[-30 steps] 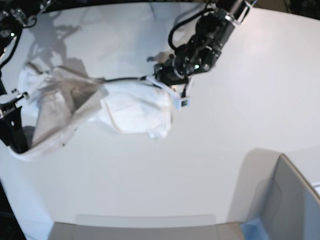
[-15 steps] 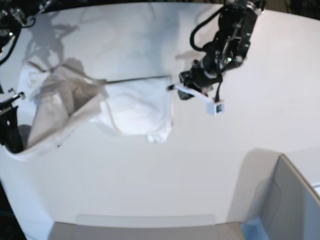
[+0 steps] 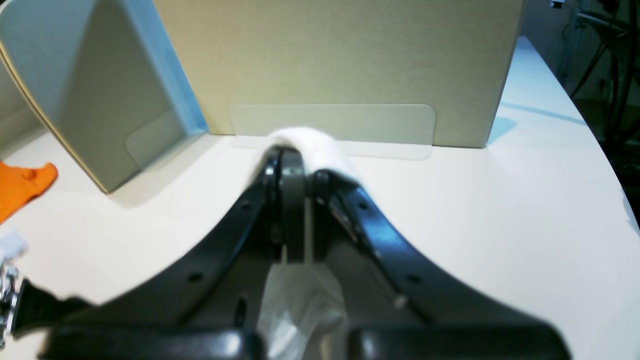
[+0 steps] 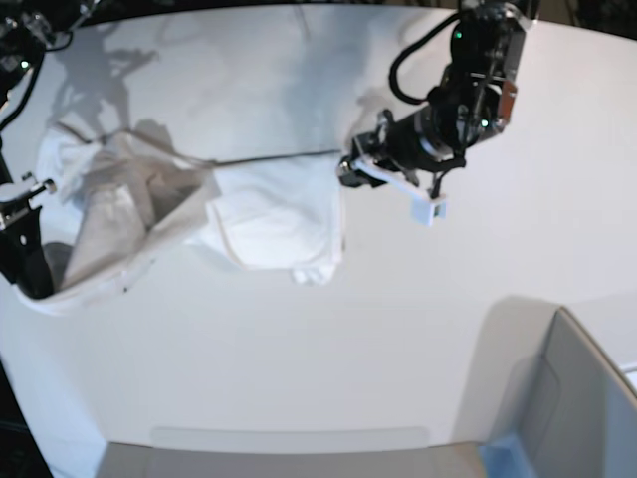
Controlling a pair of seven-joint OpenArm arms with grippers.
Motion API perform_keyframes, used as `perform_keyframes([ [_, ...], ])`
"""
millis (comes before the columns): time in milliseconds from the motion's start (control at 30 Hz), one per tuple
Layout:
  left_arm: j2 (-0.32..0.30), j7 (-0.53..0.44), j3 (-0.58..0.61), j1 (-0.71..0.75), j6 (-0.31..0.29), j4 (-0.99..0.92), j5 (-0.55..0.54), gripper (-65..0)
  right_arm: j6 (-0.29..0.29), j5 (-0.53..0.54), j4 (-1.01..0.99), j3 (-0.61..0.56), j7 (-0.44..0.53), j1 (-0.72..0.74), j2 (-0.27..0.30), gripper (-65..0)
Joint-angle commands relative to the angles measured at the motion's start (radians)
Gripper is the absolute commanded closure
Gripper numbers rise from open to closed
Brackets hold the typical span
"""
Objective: Layout the t-shirt on the table in an organized manner, then fold the t-shirt properly
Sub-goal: 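Grasp the bunched shirt fabric with the left gripper and drag it outward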
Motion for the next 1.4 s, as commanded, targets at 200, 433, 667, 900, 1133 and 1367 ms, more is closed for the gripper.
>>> perform_keyframes([
  [200, -0.011, 0.068, 0.063, -0.125, 0.115, -0.006, 0.002, -27.3, 0.006, 0.022, 0.012, 0.003, 0.031, -0.010, 0.018, 0.0],
  [433, -0.011, 0.053, 0.074, -0.122, 0.114, -0.067, 0.003, -30.0, 0.006, 0.022, 0.013, 0.011, 0.031, -0.029, 0.017, 0.0],
  [667, -0.011, -0.022, 0.186, -0.131, 0.114, -0.197, 0.005, -30.0, 0.006, 0.024, 0.015, 0.012, 0.031, -0.046, 0.017, 0.0],
  [900, -0.017, -0.156, 0.262, -0.168, 0.114, -0.329, 0.005, -30.0, 0.006, 0.024, 0.015, 0.014, 0.031, -0.046, 0.017, 0.0],
  [1133, -0.012, -0.163, 0.308, -0.177, 0.114, -0.326, 0.005, -21.6, 0.006, 0.024, 0.015, 0.014, 0.031, -0.046, 0.017, 0.0],
  [1367, -0.012, -0.179, 0.284, -0.171, 0.117, -0.345, 0.005, -3.9, 0.006, 0.024, 0.015, 0.015, 0.032, -0.044, 0.017, 0.0],
])
